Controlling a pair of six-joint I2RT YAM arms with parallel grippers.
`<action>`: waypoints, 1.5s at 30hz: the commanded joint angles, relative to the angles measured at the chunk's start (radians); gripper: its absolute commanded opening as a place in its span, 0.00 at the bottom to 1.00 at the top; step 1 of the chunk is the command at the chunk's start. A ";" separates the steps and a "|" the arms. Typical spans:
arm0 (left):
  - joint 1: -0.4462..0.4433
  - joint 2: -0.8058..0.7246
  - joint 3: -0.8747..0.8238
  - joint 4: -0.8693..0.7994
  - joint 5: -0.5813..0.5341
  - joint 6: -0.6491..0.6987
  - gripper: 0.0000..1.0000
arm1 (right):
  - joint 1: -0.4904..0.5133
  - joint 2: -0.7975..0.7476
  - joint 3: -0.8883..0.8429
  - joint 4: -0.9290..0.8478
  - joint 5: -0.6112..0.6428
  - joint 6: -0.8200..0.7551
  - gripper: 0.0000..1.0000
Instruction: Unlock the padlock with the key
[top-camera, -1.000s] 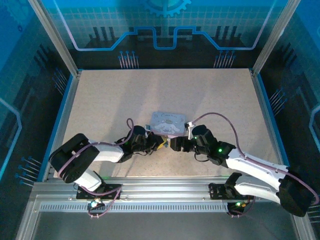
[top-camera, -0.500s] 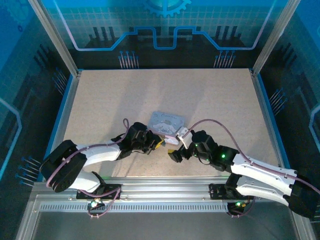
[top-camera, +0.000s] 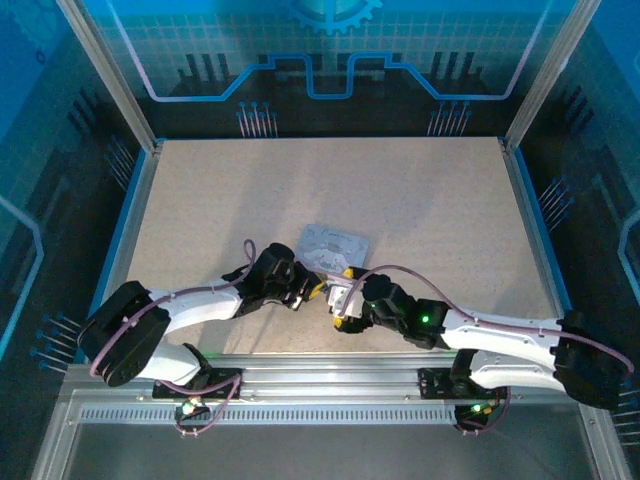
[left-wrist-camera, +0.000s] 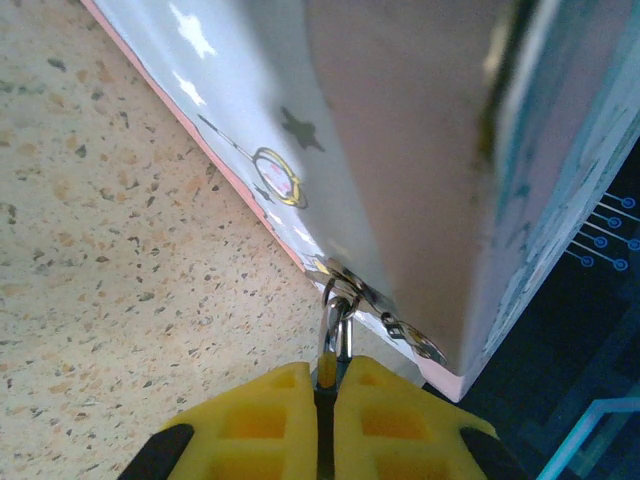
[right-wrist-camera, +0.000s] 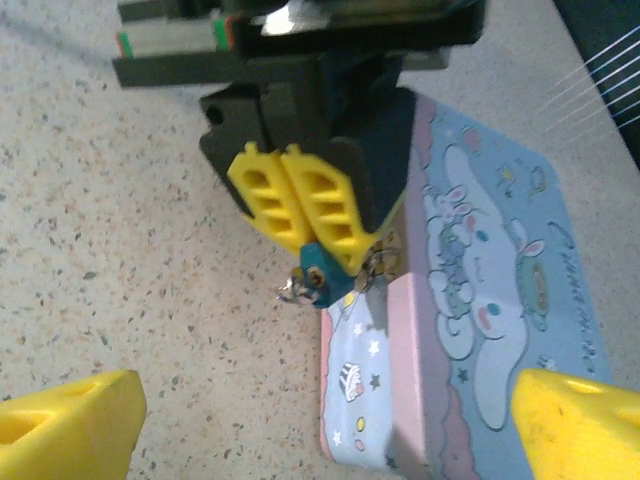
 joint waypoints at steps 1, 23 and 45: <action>-0.005 -0.030 0.037 -0.005 0.020 -0.021 0.00 | 0.018 0.040 0.034 0.039 0.026 -0.031 0.90; -0.004 -0.023 0.028 -0.007 0.037 -0.037 0.00 | 0.030 0.261 0.090 0.168 0.063 -0.006 0.44; -0.002 -0.016 0.011 0.020 0.043 -0.055 0.00 | 0.030 0.325 0.105 0.223 0.117 0.028 0.09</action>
